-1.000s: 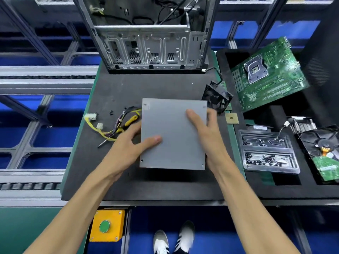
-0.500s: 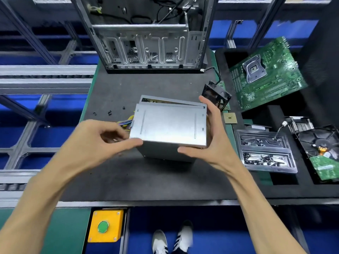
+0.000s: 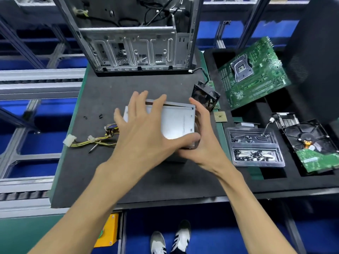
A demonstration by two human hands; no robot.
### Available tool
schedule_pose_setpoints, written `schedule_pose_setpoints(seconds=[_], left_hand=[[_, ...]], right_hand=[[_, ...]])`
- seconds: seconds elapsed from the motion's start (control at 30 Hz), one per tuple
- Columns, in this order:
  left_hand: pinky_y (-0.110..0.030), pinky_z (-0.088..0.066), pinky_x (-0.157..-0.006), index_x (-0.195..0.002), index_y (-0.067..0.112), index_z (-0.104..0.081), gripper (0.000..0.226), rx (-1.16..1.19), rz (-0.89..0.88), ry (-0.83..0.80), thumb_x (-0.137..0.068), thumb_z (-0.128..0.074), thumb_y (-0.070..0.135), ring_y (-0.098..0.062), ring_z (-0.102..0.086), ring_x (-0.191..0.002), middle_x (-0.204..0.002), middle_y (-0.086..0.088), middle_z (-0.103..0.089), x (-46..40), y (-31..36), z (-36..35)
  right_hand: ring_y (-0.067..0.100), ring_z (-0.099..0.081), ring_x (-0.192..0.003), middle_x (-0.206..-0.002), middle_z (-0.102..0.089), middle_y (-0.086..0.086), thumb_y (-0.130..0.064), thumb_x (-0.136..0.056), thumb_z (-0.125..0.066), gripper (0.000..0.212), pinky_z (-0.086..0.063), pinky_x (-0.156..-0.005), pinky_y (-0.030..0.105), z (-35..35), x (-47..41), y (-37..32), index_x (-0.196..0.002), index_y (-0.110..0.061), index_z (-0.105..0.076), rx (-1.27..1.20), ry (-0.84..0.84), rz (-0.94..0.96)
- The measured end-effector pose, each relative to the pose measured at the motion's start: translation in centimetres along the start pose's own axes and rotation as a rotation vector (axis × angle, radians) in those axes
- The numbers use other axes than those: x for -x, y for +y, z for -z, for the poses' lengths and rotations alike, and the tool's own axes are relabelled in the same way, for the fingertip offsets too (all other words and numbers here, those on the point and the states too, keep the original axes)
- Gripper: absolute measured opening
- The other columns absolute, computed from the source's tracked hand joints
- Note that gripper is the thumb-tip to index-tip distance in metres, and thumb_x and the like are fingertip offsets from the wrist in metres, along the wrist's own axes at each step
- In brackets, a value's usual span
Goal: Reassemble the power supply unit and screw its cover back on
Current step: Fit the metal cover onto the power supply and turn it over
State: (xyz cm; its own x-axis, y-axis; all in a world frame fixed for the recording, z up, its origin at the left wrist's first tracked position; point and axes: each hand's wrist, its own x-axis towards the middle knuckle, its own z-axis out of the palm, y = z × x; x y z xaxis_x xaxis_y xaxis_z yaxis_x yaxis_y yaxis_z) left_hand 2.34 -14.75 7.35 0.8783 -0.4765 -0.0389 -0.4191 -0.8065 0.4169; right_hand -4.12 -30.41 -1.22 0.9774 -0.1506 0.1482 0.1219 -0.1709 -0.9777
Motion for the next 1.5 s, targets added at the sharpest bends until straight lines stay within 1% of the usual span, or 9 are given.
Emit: schedule_pose_setpoints(seconds=[0.13, 0.33, 0.57, 0.67, 0.8, 0.93, 1.1, 1.27, 1.5], left_hand=[[-0.063, -0.015, -0.117, -0.156, 0.026, -0.024, 0.125, -0.048, 0.104, -0.036, -0.053, -0.048, 0.095, -0.02, 0.001, -0.154, -0.166, 0.0, -0.003, -0.5, 1.1, -0.3], [-0.064, -0.023, -0.111, -0.148, 0.023, -0.027, 0.113, -0.136, 0.089, -0.121, -0.058, -0.055, 0.086, -0.022, 0.001, -0.154, -0.158, 0.003, -0.023, -1.2, 1.4, 0.0], [-0.051, -0.014, -0.119, -0.154, 0.033, -0.023, 0.122, -0.08, 0.036, -0.171, -0.051, -0.046, 0.094, -0.009, 0.001, -0.151, -0.162, 0.009, -0.014, -1.2, 0.0, 1.0], [-0.041, -0.02, -0.121, -0.158, 0.035, -0.022, 0.119, 0.109, 0.067, -0.086, -0.058, -0.052, 0.093, -0.017, -0.019, -0.15, -0.163, 0.01, -0.017, -1.1, -2.8, 2.1], [-0.028, -0.04, -0.108, -0.144, 0.027, -0.055, 0.08, 0.576, 0.317, -0.012, -0.074, -0.073, 0.062, -0.011, -0.056, -0.13, -0.137, 0.01, -0.061, -1.2, -6.7, 2.8], [-0.052, -0.051, -0.104, -0.109, 0.035, -0.079, 0.018, 0.827, 0.314, -0.094, -0.095, -0.067, 0.033, -0.02, -0.07, -0.112, -0.109, 0.009, -0.078, -0.8, -8.1, 2.5], [-0.025, -0.059, -0.08, -0.096, 0.036, -0.082, 0.013, 0.895, 0.291, -0.066, -0.091, -0.072, 0.03, -0.011, -0.075, -0.093, -0.1, 0.006, -0.08, -1.2, -8.1, 2.6], [-0.038, -0.056, -0.084, -0.093, 0.031, -0.083, 0.009, 0.954, 0.346, -0.036, -0.086, -0.077, 0.029, -0.02, -0.073, -0.089, -0.099, -0.004, -0.08, -1.4, -7.9, 2.4], [-0.011, -0.053, -0.063, -0.084, 0.026, -0.084, 0.005, 0.983, 0.36, 0.052, -0.081, -0.082, 0.028, -0.006, -0.076, -0.081, -0.089, 0.003, -0.08, -1.8, -7.8, 2.3]], right_hand=[[0.005, -0.05, -0.135, -0.14, -0.05, -0.029, -0.012, -0.067, -0.09, 0.118, -0.045, -0.101, 0.015, -0.5, 0.2, -0.1, -0.16, -0.025, -0.019, -0.017, 0.03, 0.0], [0.012, -0.053, -0.135, -0.139, -0.053, -0.022, -0.02, -0.061, -0.092, 0.122, -0.046, -0.102, 0.019, -0.5, 0.3, -0.3, -0.159, -0.034, -0.021, -0.042, 0.043, -0.014], [0.014, -0.036, -0.149, -0.158, -0.039, -0.005, -0.035, -0.079, -0.083, 0.106, -0.025, -0.125, 0.047, 0.9, 0.2, -0.4, -0.161, -0.038, -0.016, -0.08, -0.1, -0.059], [0.012, -0.039, -0.147, -0.153, -0.047, -0.005, -0.043, -0.088, -0.066, 0.074, -0.025, -0.126, 0.047, 1.4, -0.4, -0.7, -0.153, -0.044, -0.031, -0.217, -0.082, -0.149], [0.01, -0.044, -0.142, -0.146, -0.055, -0.005, -0.068, -0.085, -0.062, 0.057, -0.025, -0.123, 0.043, 0.5, -1.2, -1.5, -0.14, -0.051, -0.054, -0.294, 0.061, -0.275], [0.011, -0.067, -0.118, -0.125, -0.072, -0.008, -0.046, -0.085, -0.064, 0.039, -0.048, -0.103, 0.038, -0.9, -2.2, -2.0, -0.124, -0.038, -0.068, -0.341, 0.104, -0.345], [0.012, -0.071, -0.098, -0.106, -0.076, -0.005, -0.03, -0.084, -0.059, 0.025, -0.053, -0.084, 0.034, -1.7, -2.3, -2.2, -0.107, -0.026, -0.069, -0.403, 0.192, -0.374], [0.013, -0.07, -0.101, -0.108, -0.074, -0.004, -0.029, -0.085, -0.058, 0.028, -0.053, -0.087, 0.036, -1.9, -2.2, -2.3, -0.111, -0.023, -0.067, -0.429, 0.212, -0.372], [0.009, -0.069, -0.097, -0.103, -0.074, -0.007, -0.029, -0.087, -0.057, 0.025, -0.055, -0.084, 0.027, -2.2, -2.3, -2.4, -0.109, -0.019, -0.065, -0.435, 0.24, -0.33]])
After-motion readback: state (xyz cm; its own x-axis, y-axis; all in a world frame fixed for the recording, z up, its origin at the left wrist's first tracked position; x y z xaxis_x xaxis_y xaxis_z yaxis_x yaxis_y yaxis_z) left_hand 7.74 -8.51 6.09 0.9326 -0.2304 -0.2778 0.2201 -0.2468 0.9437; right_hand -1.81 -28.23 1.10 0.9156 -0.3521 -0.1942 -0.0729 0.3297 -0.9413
